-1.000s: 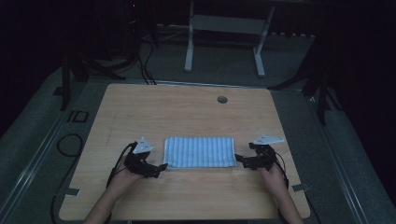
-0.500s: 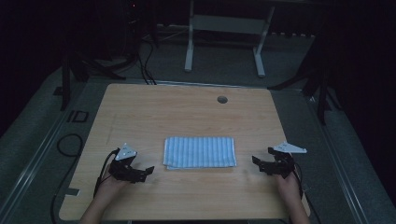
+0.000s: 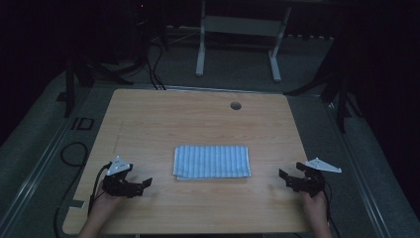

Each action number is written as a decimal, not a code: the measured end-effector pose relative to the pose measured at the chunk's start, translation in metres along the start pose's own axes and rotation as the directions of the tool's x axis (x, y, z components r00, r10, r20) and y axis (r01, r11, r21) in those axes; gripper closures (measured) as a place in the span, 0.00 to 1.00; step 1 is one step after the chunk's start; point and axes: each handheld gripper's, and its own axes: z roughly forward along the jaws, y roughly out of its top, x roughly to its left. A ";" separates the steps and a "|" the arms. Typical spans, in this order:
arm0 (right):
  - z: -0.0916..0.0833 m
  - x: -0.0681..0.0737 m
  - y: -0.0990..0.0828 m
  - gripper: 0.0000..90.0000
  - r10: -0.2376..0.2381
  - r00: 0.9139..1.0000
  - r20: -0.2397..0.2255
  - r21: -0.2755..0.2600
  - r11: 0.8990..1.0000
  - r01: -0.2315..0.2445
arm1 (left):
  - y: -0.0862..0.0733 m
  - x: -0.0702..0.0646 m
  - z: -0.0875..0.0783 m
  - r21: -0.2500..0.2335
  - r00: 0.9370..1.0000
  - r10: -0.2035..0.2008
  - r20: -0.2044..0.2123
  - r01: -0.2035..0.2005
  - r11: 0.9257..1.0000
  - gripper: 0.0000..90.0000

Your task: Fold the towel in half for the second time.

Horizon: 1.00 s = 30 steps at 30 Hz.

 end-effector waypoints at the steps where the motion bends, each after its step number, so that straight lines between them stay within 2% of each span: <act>1: -0.001 -0.003 -0.002 0.15 0.001 1.000 0.007 -0.004 1.000 -0.001 | -0.001 0.001 -0.002 -0.002 1.000 -0.005 -0.003 0.005 1.000 0.04; 3: -0.004 -0.006 -0.004 0.15 0.014 1.000 0.019 -0.004 1.000 -0.014 | -0.003 0.004 -0.007 -0.025 1.000 -0.022 -0.010 0.021 0.999 0.04; 11: -0.009 -0.013 -0.010 0.15 0.043 0.997 0.067 -0.034 0.999 -0.041 | -0.012 0.013 -0.021 -0.067 0.996 -0.073 -0.049 0.069 0.995 0.04; 16: -0.009 -0.017 -0.012 0.15 0.059 0.996 0.073 -0.041 0.998 -0.056 | -0.017 0.017 -0.027 -0.106 0.992 -0.102 -0.069 0.095 0.990 0.04; 19: -0.009 -0.017 -0.012 0.15 0.058 0.996 0.074 -0.040 0.998 -0.055 | -0.019 0.018 -0.028 -0.127 0.990 -0.127 -0.067 0.118 0.985 0.04; 26: -0.006 -0.016 -0.013 0.15 0.041 0.995 0.087 -0.025 0.999 -0.039 | -0.022 0.018 -0.025 -0.113 0.990 -0.125 -0.065 0.118 0.987 0.04; 30: -0.007 -0.016 -0.013 0.15 0.053 0.994 0.092 -0.031 0.998 -0.051 | -0.023 0.018 -0.024 -0.111 0.990 -0.127 -0.067 0.120 0.987 0.04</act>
